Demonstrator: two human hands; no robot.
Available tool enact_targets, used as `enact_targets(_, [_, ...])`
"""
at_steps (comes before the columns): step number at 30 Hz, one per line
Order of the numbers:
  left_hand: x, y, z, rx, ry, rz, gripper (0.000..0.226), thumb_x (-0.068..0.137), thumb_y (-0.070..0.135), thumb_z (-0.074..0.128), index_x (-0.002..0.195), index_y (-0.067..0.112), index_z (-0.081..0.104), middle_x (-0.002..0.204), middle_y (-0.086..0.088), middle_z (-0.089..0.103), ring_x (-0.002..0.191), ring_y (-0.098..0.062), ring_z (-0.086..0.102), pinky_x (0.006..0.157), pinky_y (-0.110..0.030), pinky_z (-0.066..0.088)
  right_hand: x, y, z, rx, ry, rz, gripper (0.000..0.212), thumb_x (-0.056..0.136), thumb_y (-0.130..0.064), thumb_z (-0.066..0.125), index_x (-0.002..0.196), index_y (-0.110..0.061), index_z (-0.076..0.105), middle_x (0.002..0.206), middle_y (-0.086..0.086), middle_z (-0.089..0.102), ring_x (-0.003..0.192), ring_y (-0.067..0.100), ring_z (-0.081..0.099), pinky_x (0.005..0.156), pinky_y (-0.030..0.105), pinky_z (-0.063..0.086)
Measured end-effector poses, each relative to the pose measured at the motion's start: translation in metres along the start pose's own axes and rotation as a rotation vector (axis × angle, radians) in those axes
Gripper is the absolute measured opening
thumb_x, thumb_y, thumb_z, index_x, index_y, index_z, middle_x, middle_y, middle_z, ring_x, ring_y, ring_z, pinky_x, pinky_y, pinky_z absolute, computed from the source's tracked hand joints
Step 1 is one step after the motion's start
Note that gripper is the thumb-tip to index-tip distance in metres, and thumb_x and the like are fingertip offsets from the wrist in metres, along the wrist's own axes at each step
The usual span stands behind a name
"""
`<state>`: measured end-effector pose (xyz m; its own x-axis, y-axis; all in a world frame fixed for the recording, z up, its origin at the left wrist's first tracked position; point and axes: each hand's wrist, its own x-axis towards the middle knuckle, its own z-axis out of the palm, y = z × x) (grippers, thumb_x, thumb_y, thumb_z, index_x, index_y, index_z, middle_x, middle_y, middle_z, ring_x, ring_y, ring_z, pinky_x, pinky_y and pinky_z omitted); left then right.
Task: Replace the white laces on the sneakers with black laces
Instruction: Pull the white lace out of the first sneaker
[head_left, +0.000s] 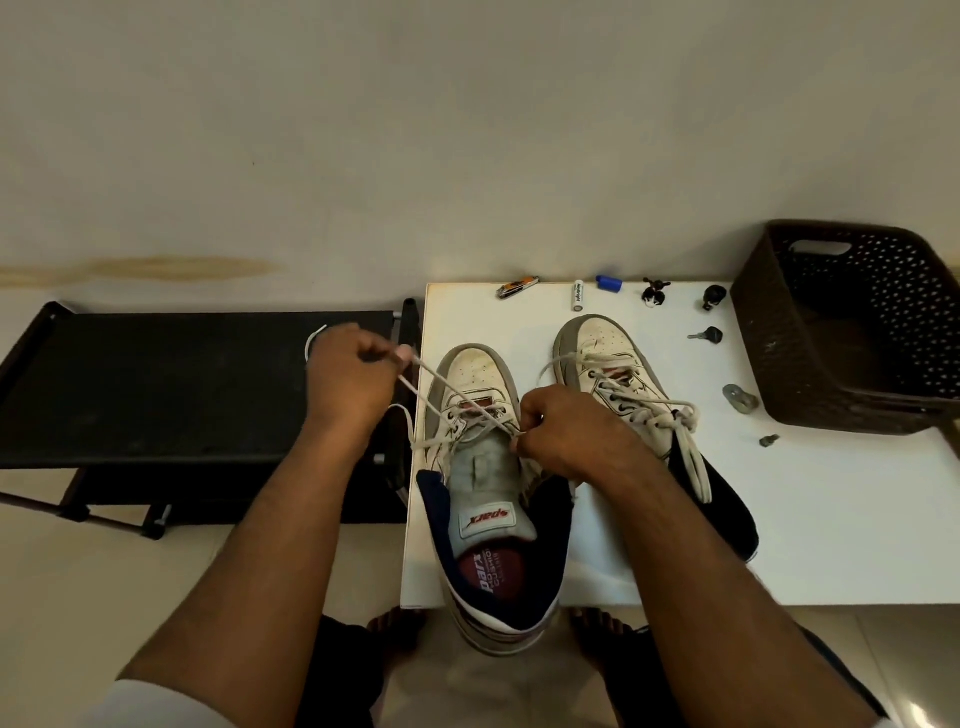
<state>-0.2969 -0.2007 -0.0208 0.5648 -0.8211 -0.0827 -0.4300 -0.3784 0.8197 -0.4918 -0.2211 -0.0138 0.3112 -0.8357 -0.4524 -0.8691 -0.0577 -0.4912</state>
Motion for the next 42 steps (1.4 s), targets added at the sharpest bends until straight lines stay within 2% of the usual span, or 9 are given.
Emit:
enact_targets(2, [0.002,-0.006,0.0,0.173,0.007,0.053,0.012,0.086,0.029,0.069,0.096,0.023,0.067,0.142,-0.008,0.045,0.135,-0.031,0.039,0.106,-0.047,0.035,0.001,0.0,0.001,-0.013,-0.005,-0.006,0.023,0.082,-0.014,0.061,0.065,-0.022,0.047,0.075,-0.001,0.057,0.077,0.022,0.062,0.059,0.028,0.05])
enact_targets(4, [0.0,-0.008,0.006,0.273,-0.22,0.181,0.038,0.08,0.036,0.075,0.114,0.036,0.058,0.158,-0.006,0.018,0.145,-0.036,0.014,0.111,-0.062,0.023,0.002,0.001,0.002,-0.026,-0.001,-0.007,0.022,0.081,-0.015,0.062,0.065,-0.022,0.047,0.075,-0.001,0.056,0.078,0.021,0.06,0.06,0.026,0.046])
enact_targets(8, [-0.016,0.005,0.019,0.344,-0.606,0.236,0.039,0.074,0.036,0.08,0.11,0.042,0.065,0.163,0.003,0.002,0.147,-0.028,-0.015,0.114,-0.064,-0.001,0.002,0.0,0.003,-0.038,0.002,0.008,0.019,0.08,-0.016,0.062,0.068,-0.022,0.049,0.076,-0.001,0.058,0.077,0.02,0.06,0.062,0.026,0.046])
enact_targets(19, [-0.016,0.011,0.021,0.503,-0.527,0.324,0.017,0.077,0.036,0.076,0.071,0.042,0.062,0.16,0.013,0.014,0.149,-0.021,-0.007,0.114,-0.064,-0.003,-0.002,-0.002,-0.002,-0.006,0.001,0.015,0.018,0.08,-0.014,0.063,0.068,-0.02,0.052,0.077,0.003,0.06,0.073,0.023,0.063,0.06,0.031,0.056])
enact_targets(26, [0.008,-0.004,-0.028,0.179,0.389,0.019,0.008,0.091,0.024,0.062,0.09,0.023,0.054,0.144,-0.005,0.04,0.137,-0.036,0.034,0.11,-0.066,0.022,-0.003,-0.004,-0.007,0.039,-0.022,0.018,0.018,0.082,-0.011,0.063,0.068,-0.017,0.054,0.077,0.007,0.063,0.067,0.023,0.066,0.046,0.026,0.053])
enact_targets(30, [0.0,0.006,-0.005,0.368,-0.063,0.263,0.03,0.081,0.043,0.072,0.108,0.035,0.061,0.163,-0.002,0.0,0.144,-0.045,-0.014,0.112,-0.065,-0.001,-0.003,-0.004,-0.009,0.012,-0.029,0.024,0.016,0.082,-0.016,0.068,0.069,-0.016,0.058,0.081,0.009,0.066,0.071,0.024,0.068,0.049,0.025,0.052])
enact_targets(34, [-0.018,0.011,0.028,0.539,-0.639,0.309,0.023,0.074,0.047,0.077,0.095,0.039,0.071,0.163,0.007,-0.006,0.145,-0.029,-0.025,0.114,-0.06,-0.009,-0.002,-0.002,-0.009,0.036,-0.035,0.055,0.017,0.081,-0.014,0.068,0.067,-0.016,0.059,0.079,0.01,0.067,0.068,0.023,0.067,0.045,0.02,0.047])
enact_targets(39, [-0.013,0.009,0.027,0.546,-0.557,0.306,0.014,0.077,0.043,0.075,0.07,0.04,0.064,0.16,0.013,0.015,0.149,-0.025,-0.004,0.114,-0.064,-0.003,-0.003,0.0,-0.01,0.059,-0.057,0.063,0.018,0.081,-0.013,0.068,0.067,-0.014,0.058,0.073,0.007,0.063,0.062,0.019,0.061,0.042,0.019,0.046])
enact_targets(42, [-0.005,0.009,0.006,0.327,-0.203,0.238,0.024,0.083,0.033,0.072,0.066,0.039,0.056,0.144,0.011,0.044,0.139,-0.02,0.034,0.114,-0.061,0.017,-0.002,0.0,-0.01,0.055,-0.059,0.055,0.017,0.081,-0.012,0.068,0.068,-0.012,0.057,0.075,0.009,0.063,0.064,0.02,0.061,0.045,0.021,0.048])
